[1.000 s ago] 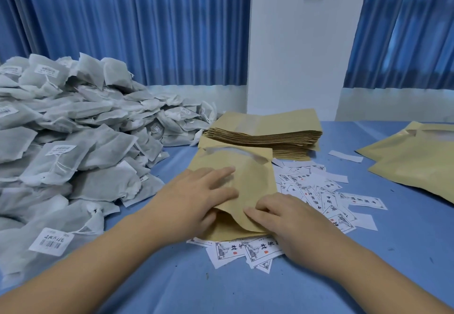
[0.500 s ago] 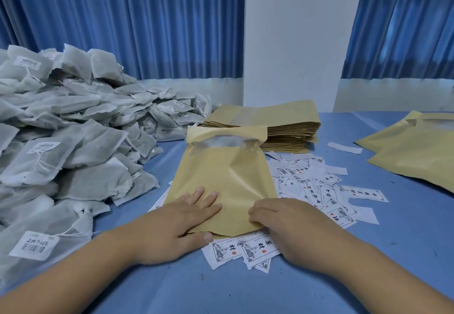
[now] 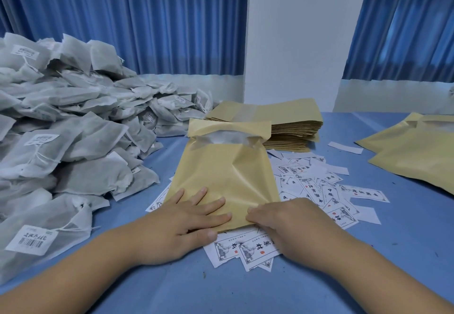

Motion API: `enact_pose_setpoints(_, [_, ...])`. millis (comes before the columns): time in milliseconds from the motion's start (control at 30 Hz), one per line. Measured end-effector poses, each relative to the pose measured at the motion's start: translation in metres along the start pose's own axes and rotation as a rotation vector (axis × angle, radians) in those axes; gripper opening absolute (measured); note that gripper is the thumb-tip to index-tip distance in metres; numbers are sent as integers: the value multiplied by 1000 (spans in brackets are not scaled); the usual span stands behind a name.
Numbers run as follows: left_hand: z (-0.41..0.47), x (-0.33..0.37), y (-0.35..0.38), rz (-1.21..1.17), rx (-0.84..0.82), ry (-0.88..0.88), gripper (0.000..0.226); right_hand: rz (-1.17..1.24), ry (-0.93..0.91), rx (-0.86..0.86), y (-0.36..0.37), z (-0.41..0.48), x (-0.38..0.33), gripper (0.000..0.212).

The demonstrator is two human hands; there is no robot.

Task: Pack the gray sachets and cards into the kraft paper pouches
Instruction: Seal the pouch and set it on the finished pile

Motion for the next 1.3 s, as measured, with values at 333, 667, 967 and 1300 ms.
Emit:
enact_pose_setpoints(333, [-26,-2,-45,49,490,36,43,160,216,369,-30,-10,14,17])
enact_pose_setpoints(667, [-53,-1,-71,44,873,54,28,13,37,568,-62,-32,18,8])
enact_pose_setpoints(967, [-52,-9,-73,-74,873,5,28,-149,3,604,-59,-29,10,19])
enact_pose_setpoints(1300, [-56,-6,-76,27,915,-14,28,-247,8,605,-61,-29,4,6])
Point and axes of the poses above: each hand's wrist, its own z-axis towards the middle knuckle, its own y-axis out of the palm, x = y × z, the point moved 7 cm from there along z, towards the middle knuckle, and after that the axes turned 13 degrees about -y, right-handed, at the moved point
